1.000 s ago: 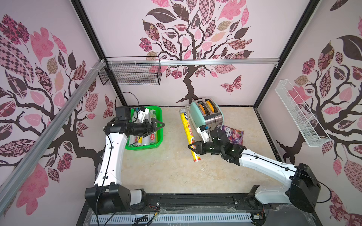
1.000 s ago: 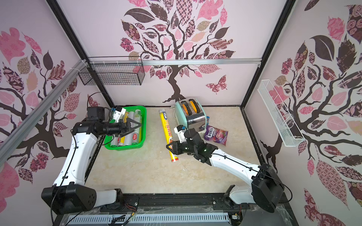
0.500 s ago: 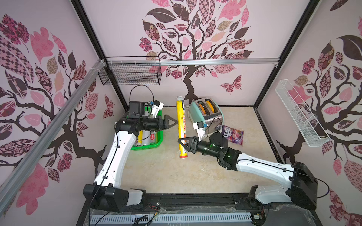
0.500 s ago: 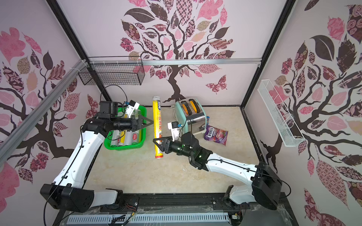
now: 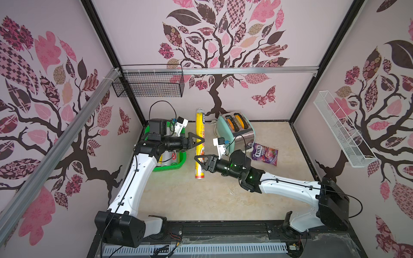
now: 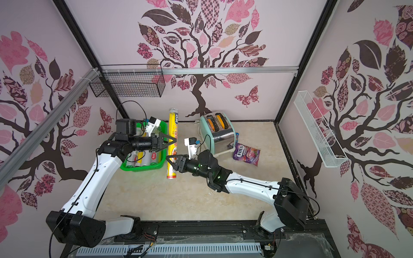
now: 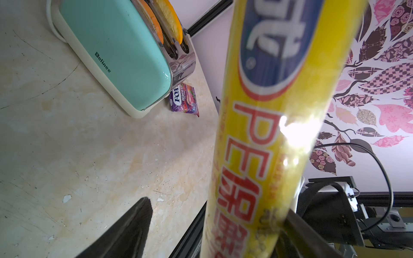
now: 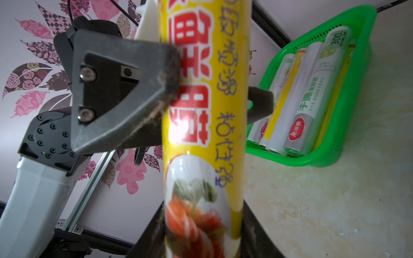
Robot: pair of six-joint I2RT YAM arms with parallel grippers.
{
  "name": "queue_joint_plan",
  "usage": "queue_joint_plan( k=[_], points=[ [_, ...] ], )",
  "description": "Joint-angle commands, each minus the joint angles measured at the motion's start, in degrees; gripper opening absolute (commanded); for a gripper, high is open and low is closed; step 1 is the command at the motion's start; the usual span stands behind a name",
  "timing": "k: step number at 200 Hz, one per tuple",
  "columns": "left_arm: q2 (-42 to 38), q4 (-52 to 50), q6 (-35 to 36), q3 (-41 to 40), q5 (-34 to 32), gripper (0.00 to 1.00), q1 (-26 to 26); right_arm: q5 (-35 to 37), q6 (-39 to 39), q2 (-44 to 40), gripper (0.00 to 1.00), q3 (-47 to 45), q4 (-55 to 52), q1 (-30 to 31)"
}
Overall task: Put the plastic wrap into the basket
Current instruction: Pick up the plastic wrap from the center of the board.
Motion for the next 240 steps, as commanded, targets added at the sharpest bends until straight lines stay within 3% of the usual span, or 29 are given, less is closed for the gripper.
queue_joint_plan(
  k=[1, 43, 71, 104, 134, 154, 182, 240],
  points=[
    [-0.80, 1.82, 0.46, -0.31, 1.28, 0.76, -0.54, -0.51, 0.99, 1.15, 0.39, 3.40, 4.31, 0.60],
    [-1.40, 0.90, 1.84, -1.48, -0.53, 0.51, -0.77, -0.50, 0.68, 3.31, 0.39, 4.93, 3.27, 0.85],
    [-2.45, -0.97, 4.56, -1.69, -4.25, 0.40, -0.76, -0.84, 0.70, 4.29, 0.41, 4.97, 2.82, 0.85],
    [-2.90, -3.75, 7.69, -0.49, -6.47, 0.30, -0.73, -0.83, 0.15, 4.26, 0.56, 4.74, 1.59, 0.84],
    [-3.34, -5.89, 10.43, -0.06, -9.88, 0.28, -0.72, -2.72, -3.26, 3.17, 0.72, 2.41, 0.28, 0.85],
    [-3.35, -7.97, 12.62, 0.99, -12.95, 0.27, -0.70, -5.96, -8.70, 1.06, 0.80, 1.26, -4.01, 0.85],
    [-2.88, -10.07, 15.44, 2.20, -17.56, 0.27, -0.52, -5.48, -16.90, -4.50, 0.99, -1.22, -13.31, 0.85],
    [1.48, -16.74, 18.16, 8.27, -36.54, 0.28, 3.33, 6.98, -29.15, -18.70, 0.99, -7.45, -32.17, 0.93]
  ],
)
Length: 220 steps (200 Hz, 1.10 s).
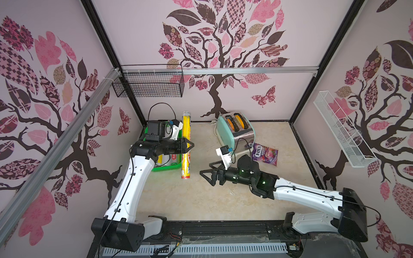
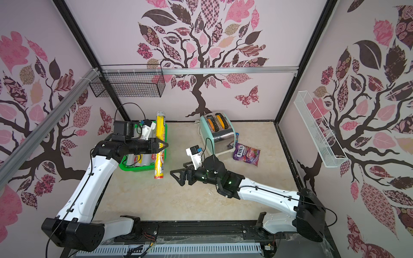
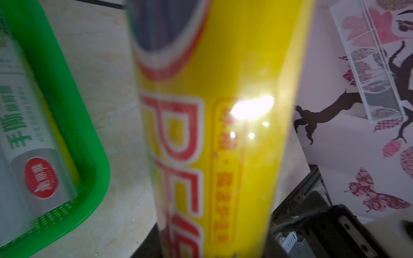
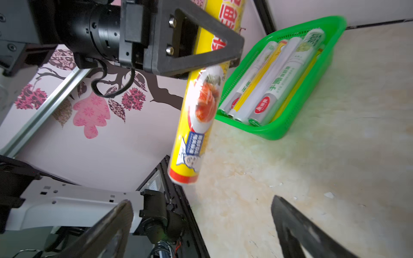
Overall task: Put the plastic wrap into the basket
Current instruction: Pick up the plastic wrap from the center of the board, then place the plastic wrap in the basket.
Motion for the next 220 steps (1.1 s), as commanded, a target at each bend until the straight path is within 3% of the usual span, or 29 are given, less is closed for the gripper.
queue_joint_plan(
  k=[1, 69, 128, 181, 220],
  points=[
    [2.66, -2.86, 3.07, 3.65, -10.16, 0.27, 2.48, 6.23, -7.42, -3.87, 0.99, -0.66, -11.13, 0.17],
    [19.93, -7.59, 11.68, 15.71, -22.79, 0.31, 8.10, 6.50, -9.24, -6.50, 0.99, -1.79, -14.81, 0.17],
    [36.06, -10.18, 13.31, 26.28, -27.13, 0.33, 8.66, 3.89, -8.39, -7.98, 0.99, -2.68, -14.29, 0.19],
    [49.91, -12.79, 7.12, 33.75, -28.14, 0.40, 10.09, 3.88, -6.35, -9.46, 0.99, -3.01, -14.56, 0.21],
    [50.79, -12.42, 4.26, 31.97, -28.95, 0.51, 10.88, 7.70, -4.49, -12.87, 0.99, -6.49, -13.22, 0.26]
  ],
)
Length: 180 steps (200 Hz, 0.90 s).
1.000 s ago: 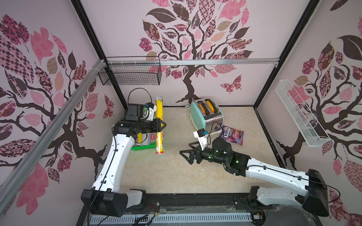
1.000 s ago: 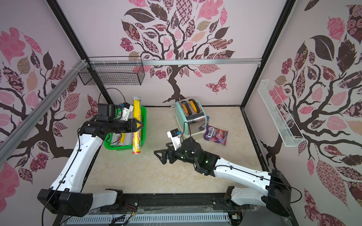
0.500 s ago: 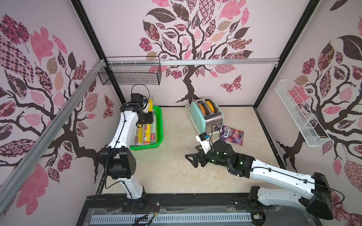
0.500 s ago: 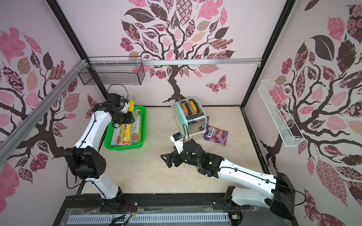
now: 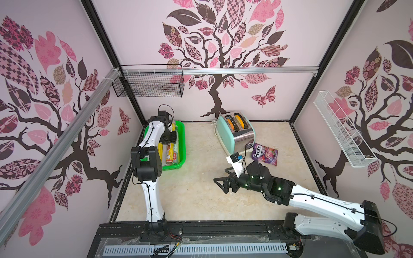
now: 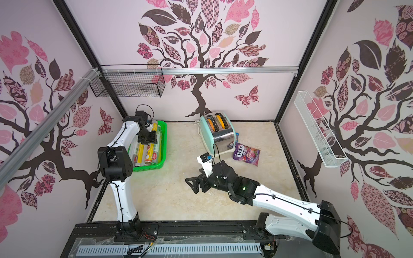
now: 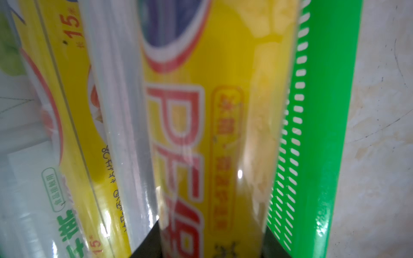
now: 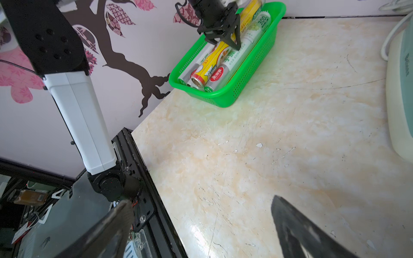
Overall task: Put the plastic wrap into the basket
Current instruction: Place the plastic wrap in the basket.
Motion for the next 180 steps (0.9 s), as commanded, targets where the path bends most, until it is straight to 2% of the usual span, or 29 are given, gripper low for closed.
queue_joint_plan(
  k=[1, 22, 66, 87, 120, 148, 180],
  points=[
    [-0.21, -0.72, -2.58, -0.68, -2.94, 0.51, 0.88, 2.31, 1.39, -2.57, 0.99, -1.58, 1.42, 0.26],
    [-2.84, 3.15, -2.45, -6.33, -2.93, 0.54, 0.91, 3.13, 1.08, -3.08, 0.99, -0.84, -0.95, 0.26],
    [-6.52, 2.56, -2.05, -10.26, -5.48, 0.54, 0.86, 4.15, 0.77, -0.80, 0.99, 1.28, -2.65, 0.26],
    [-10.04, 4.17, -3.77, -13.72, -6.09, 0.51, 0.89, 7.07, 2.29, 2.13, 0.99, 2.32, -3.04, 0.26],
    [-14.90, 7.69, -6.00, -18.66, -2.79, 0.48, 1.13, 6.83, 2.47, 9.33, 0.99, 8.28, -7.74, 0.21],
    [-13.38, 5.78, -4.90, -17.12, -4.60, 0.48, 1.16, 5.53, 3.81, 13.35, 0.99, 9.99, -5.76, 0.21],
    [-14.70, 5.53, -3.69, -17.73, -1.07, 0.54, 1.29, 10.41, 4.80, 18.99, 0.99, 15.27, -8.68, 0.26]
  ],
)
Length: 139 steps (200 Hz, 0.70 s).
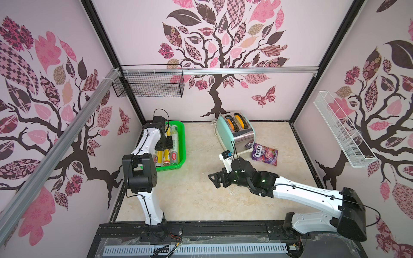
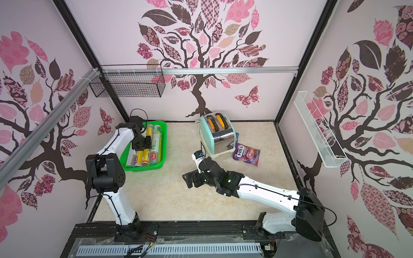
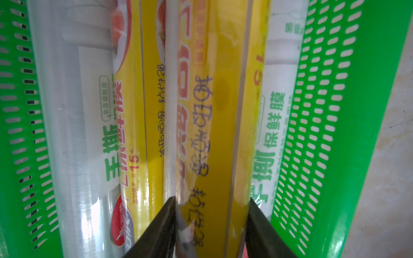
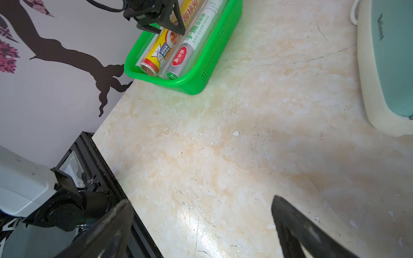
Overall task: Put the plastic wrap into the basket
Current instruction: Place the plastic wrap in the basket.
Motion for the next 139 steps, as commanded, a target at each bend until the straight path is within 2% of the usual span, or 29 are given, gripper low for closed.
queue_joint_plan(
  k=[1, 25, 49, 90, 139],
  points=[
    [-1.30, 0.03, 0.73, 0.04, 2.44, 0.54, 0.29, 3.88, 1.20, 3.32, 0.99, 5.41, -2.28, 0.26],
    [-3.78, 1.16, 1.61, -1.71, 6.39, 0.59, 0.25, 6.26, 1.55, 7.23, 0.99, 9.01, -1.78, 0.25],
    [-6.03, -0.26, 2.44, -1.98, 8.41, 0.61, 0.63, 5.05, 1.20, 10.91, 0.99, 10.81, 2.17, 0.26],
    [-12.35, -2.13, 3.76, -4.51, 12.77, 0.67, 4.63, 4.53, 3.40, 19.59, 0.87, 18.85, 1.67, 0.26],
    [-21.38, -1.59, 7.55, -10.74, 10.37, 0.70, 11.28, 3.30, 3.49, 25.75, 0.80, 24.82, 2.53, 0.28]
  ],
)
